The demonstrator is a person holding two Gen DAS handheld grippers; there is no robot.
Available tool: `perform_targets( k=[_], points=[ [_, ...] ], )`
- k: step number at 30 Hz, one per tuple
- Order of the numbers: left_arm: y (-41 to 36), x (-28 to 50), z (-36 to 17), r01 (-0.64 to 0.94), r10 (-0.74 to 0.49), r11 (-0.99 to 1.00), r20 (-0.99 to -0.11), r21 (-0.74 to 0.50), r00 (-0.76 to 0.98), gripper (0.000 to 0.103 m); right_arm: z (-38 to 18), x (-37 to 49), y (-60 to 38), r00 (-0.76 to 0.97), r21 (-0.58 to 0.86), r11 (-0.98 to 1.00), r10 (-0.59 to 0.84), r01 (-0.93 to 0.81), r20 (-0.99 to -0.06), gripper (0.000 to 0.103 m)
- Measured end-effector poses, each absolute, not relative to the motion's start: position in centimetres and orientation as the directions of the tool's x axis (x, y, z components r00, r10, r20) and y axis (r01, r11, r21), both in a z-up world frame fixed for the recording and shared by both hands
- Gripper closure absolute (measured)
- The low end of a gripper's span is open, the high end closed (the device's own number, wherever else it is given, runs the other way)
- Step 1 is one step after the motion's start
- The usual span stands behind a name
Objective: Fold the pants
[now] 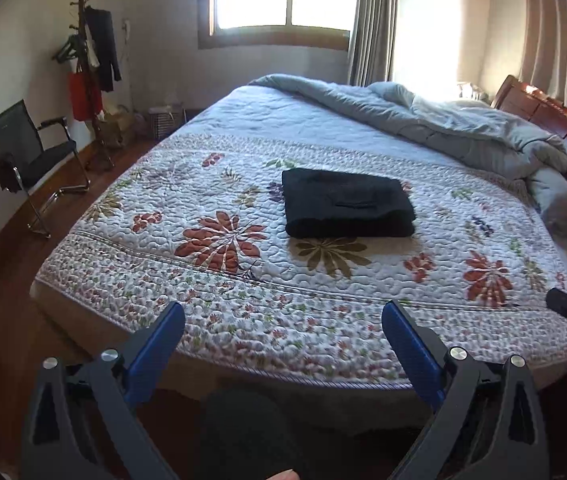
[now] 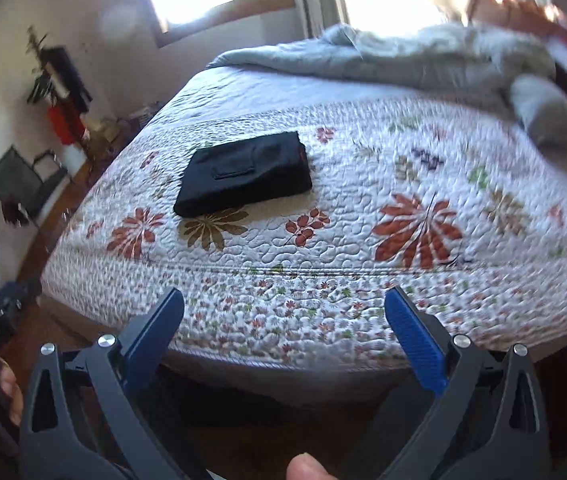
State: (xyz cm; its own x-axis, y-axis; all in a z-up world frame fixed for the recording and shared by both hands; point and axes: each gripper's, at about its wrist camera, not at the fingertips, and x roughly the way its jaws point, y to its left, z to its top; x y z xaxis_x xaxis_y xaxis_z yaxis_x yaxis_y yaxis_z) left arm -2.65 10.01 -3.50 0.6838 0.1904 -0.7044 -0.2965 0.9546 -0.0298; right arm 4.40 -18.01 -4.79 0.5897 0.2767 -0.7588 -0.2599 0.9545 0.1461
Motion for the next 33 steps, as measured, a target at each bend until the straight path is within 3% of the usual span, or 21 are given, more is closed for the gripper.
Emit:
perform_targets(
  k=[16,33],
  points=[
    [3.3,-12.6,4.5,-0.271,0.198,0.962,-0.631,-0.021,0.750,0.004,5.3,-7.5,-17.2,0.776,-0.011,0.963,0.209,-0.268,-0.595,0.003],
    [3.8,-12.8,5.8,-0.252,0.186,0.967,-0.595,-0.029,0.782,0.004,5.4,-7.4,-16.5,0.764,-0.007,0.956,0.231,-0.295,-0.602,0.003]
  ],
)
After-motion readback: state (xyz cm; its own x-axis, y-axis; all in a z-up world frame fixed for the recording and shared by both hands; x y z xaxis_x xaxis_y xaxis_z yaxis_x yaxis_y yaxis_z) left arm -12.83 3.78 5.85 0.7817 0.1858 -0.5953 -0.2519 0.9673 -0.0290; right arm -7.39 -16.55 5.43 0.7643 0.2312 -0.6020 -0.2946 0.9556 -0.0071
